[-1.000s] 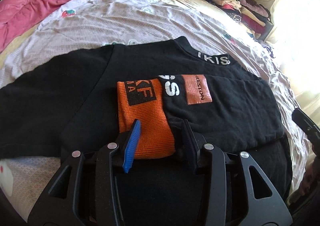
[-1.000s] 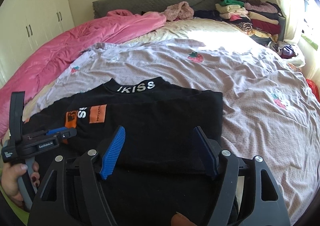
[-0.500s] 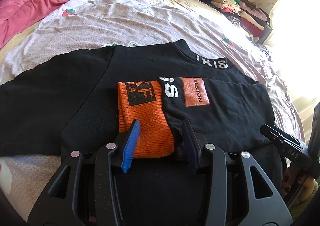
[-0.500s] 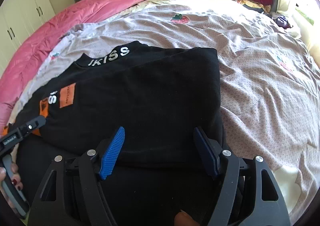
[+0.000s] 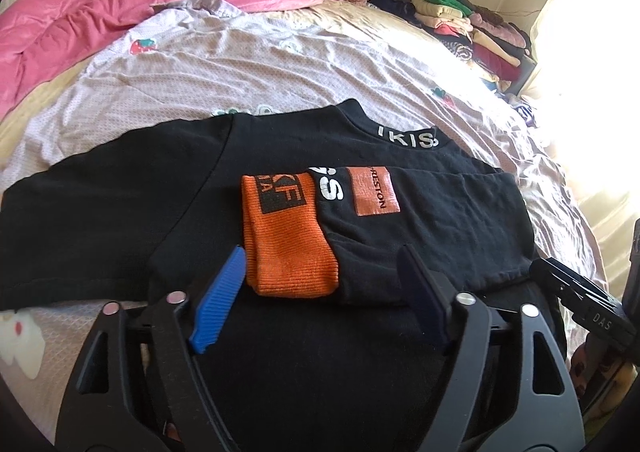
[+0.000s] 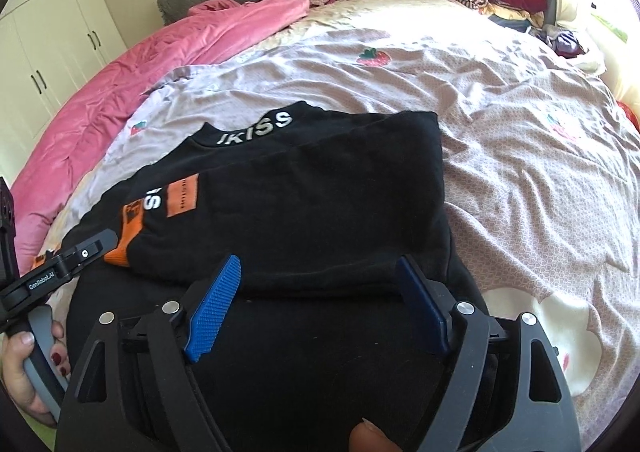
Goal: Fold small clothes
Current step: 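Grasp the orange cuff at the folded side with the left tool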
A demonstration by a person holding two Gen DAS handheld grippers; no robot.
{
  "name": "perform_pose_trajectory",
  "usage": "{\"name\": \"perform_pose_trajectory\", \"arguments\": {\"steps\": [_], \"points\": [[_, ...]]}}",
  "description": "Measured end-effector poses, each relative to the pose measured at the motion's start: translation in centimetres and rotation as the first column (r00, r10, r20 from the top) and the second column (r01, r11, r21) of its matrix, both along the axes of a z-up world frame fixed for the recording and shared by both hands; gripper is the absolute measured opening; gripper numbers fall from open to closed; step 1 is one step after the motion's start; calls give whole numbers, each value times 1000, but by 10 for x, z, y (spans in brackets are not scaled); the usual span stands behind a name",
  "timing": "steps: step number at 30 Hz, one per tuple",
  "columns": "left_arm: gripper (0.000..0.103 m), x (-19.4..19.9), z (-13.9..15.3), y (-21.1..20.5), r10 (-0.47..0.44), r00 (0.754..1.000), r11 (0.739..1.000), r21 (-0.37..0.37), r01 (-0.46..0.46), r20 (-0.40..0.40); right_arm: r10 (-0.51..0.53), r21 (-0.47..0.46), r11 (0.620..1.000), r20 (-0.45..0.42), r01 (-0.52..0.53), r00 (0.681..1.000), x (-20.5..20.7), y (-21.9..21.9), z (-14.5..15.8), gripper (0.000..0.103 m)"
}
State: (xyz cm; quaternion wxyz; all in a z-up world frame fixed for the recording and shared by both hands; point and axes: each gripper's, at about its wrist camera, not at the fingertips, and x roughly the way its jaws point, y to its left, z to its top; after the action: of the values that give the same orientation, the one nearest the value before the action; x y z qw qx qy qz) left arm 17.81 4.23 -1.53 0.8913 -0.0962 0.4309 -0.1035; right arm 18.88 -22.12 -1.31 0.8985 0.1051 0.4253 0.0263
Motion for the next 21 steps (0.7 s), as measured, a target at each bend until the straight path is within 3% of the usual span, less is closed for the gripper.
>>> {"name": "perform_pose_trajectory", "arguments": {"steps": [6, 13, 14, 15, 21], "points": [[89, -12, 12, 10, 10, 1000, 1000, 7, -10, 25, 37, -4, 999, 37, -36, 999, -5, 15, 11, 79], [93, -27, 25, 31, 47, 996, 999, 13, -48, 70, 88, -15, 996, 71, -87, 994, -10, 37, 27, 79], [93, -28, 26, 34, 52, 996, 998, 19, -53, 74, 97, -21, 995, 75, -96, 992, -11, 41, 29, 83], [93, -30, 28, 39, 60, 995, 998, 24, -62, 78, 104, -25, 994, 78, -102, 992, -12, 45, 31, 99], [93, -38, 33, 68, 120, 988, 992, 22, -123, 93, 142, -37, 990, 108, -138, 984, -15, 67, 42, 99]]}}
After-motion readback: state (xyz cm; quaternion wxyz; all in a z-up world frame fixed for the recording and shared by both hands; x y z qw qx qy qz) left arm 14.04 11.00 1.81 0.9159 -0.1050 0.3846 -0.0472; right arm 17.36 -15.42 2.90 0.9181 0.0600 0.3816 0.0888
